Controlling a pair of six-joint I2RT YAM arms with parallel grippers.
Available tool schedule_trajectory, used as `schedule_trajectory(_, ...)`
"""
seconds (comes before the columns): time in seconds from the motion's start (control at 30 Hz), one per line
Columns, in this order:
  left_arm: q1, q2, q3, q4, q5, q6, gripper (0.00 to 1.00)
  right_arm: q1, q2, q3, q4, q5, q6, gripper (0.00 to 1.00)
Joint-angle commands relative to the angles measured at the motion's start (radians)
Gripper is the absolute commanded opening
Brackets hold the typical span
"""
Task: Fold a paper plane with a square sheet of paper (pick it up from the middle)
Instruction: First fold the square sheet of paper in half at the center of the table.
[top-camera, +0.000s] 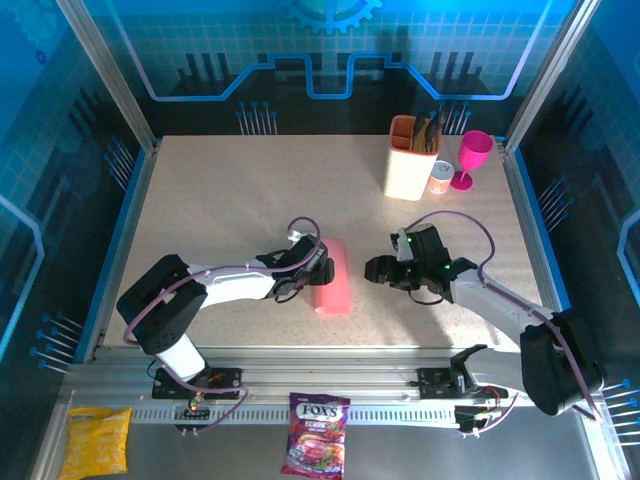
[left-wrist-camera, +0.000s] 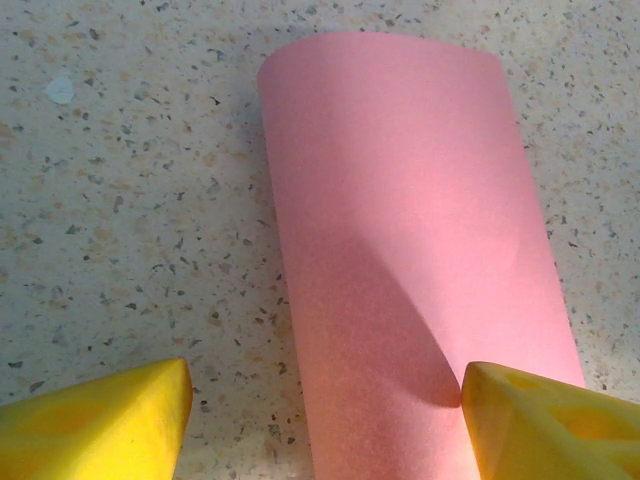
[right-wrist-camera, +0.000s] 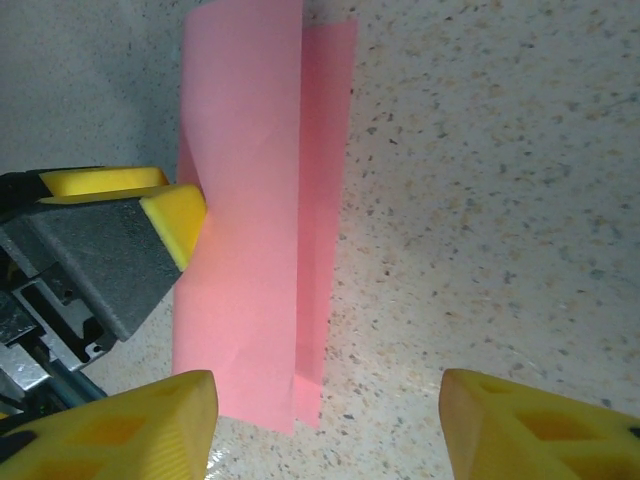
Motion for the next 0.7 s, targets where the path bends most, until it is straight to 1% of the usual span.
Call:
schedule_trajectory(0.0, 0.009, -0.025, -0.018, -0.014, -0.036, 0.025, 0.73, 0.025, 0.029, 0.039, 0.038, -0.02, 0.008, 0.58)
schedule_trajectory(0.17, 0.011, -0.034, -0.039, 0.01, -0.034, 0.04, 0.73, 0.05, 0.085, 0.066, 0.067, -0.029, 0.013, 0.47)
schedule_trajectory(0.23, 0.011, -0.035, -0.046, 0.021, -0.032, 0.053, 0.73, 0.058, 0.111, 0.075, 0.083, -0.033, 0.016, 0.39)
schedule_trajectory(0.4, 0.011, -0.032, -0.06, 0.034, -0.021, 0.061, 0.73, 0.079, 0.174, 0.098, 0.118, -0.041, 0.024, 0.26)
schedule_trajectory(0.67, 0.011, -0.056, -0.054, 0.046, 0.015, 0.04, 0.73, 0.091, 0.214, 0.113, 0.132, -0.016, 0.036, 0.15)
